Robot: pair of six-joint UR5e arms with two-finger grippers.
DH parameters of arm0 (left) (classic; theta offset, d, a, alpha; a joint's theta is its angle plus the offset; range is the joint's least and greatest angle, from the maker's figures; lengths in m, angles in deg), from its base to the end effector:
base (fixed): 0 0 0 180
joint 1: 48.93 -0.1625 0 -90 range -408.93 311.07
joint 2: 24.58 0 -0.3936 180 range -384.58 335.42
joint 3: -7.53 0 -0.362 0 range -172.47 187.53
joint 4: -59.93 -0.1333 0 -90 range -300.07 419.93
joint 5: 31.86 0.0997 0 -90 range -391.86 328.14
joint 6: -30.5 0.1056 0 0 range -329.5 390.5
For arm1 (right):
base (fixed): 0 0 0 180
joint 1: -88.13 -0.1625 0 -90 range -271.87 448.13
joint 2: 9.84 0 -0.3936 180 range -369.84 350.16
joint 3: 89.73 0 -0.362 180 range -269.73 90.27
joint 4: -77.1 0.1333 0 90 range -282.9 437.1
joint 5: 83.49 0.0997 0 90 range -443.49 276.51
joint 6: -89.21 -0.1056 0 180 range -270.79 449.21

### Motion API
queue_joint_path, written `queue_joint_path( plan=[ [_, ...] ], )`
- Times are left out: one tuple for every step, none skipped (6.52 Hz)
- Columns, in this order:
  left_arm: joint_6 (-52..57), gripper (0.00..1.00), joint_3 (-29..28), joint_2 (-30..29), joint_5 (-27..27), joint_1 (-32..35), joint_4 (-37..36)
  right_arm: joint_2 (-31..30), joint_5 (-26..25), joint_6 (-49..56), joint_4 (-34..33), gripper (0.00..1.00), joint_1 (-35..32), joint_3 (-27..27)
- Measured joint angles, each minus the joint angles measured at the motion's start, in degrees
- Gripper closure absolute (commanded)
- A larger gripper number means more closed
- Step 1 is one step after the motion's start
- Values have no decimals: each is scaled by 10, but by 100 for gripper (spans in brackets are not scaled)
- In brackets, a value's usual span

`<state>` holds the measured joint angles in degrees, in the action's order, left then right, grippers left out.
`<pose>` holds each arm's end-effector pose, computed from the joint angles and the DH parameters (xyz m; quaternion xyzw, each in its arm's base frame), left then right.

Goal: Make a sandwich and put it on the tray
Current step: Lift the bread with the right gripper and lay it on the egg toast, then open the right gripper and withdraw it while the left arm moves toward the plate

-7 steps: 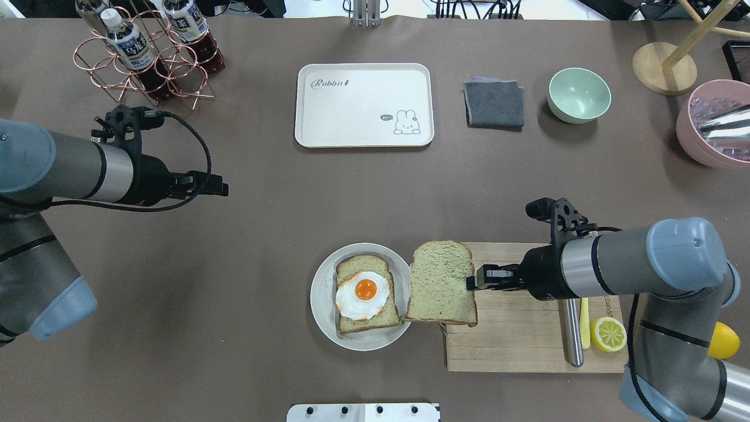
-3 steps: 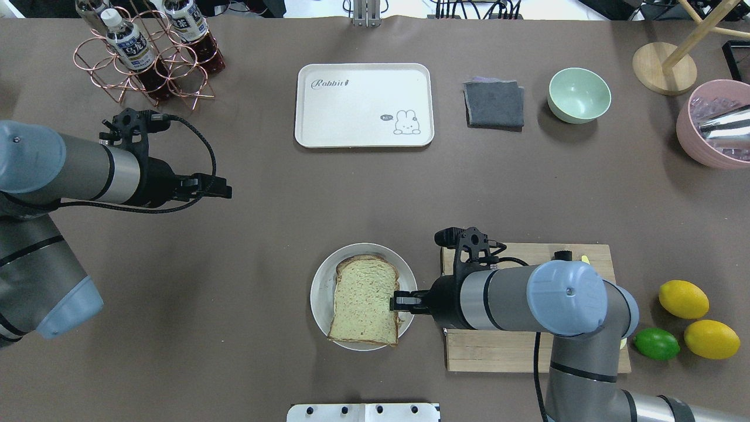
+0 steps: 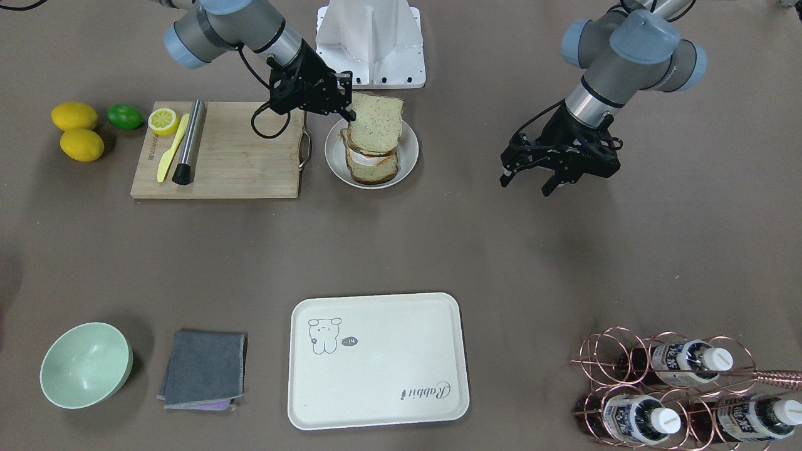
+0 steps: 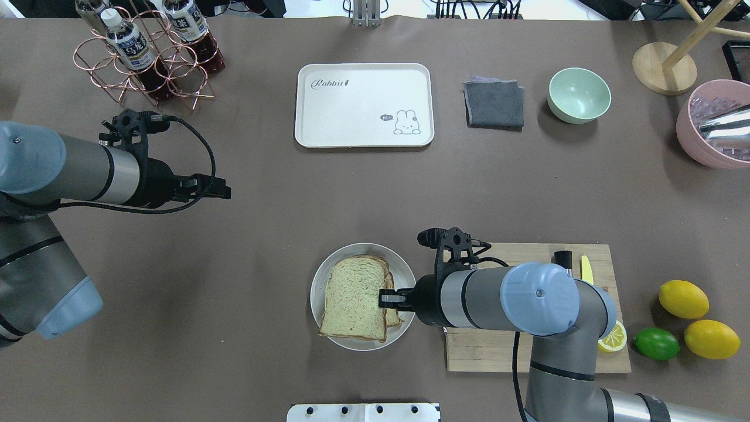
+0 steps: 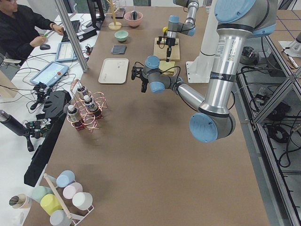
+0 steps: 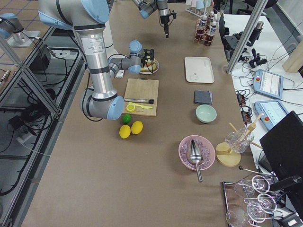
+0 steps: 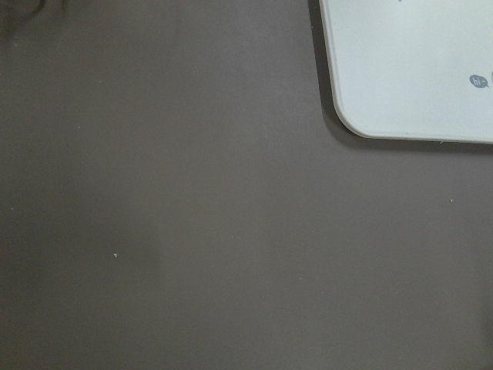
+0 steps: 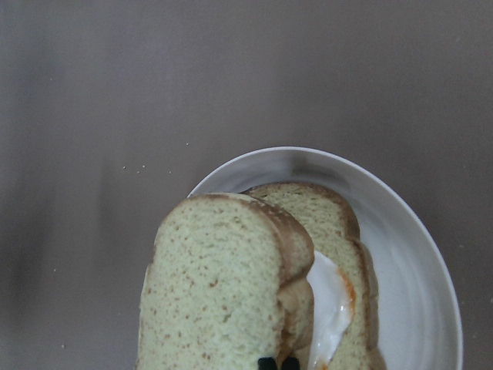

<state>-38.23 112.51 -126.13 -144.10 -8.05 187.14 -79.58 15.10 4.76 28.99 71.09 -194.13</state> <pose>0.3430 -0.4204 0.3403 0.1271 0.5283 -0.0416 0.8385 -0.4998 -0.2761 0.2532 0.0633 -0.6172 0.0322 0.7836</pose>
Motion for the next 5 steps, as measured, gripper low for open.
queue_joint_path(
  plan=[
    [0,3,-2,-1,0,0,0,0,0,6,2,100,-6,10],
    [0,3,-4,-1,0,0,1,1,1,9,3,100,-9,20],
    [0,3,-5,-3,0,0,1,1,1,10,4,25,-9,31],
    [1,3,-9,-7,0,0,1,5,1,9,4,1,-9,37],
    [1,3,-12,-11,0,0,0,10,0,5,4,1,-8,38]
  ],
)
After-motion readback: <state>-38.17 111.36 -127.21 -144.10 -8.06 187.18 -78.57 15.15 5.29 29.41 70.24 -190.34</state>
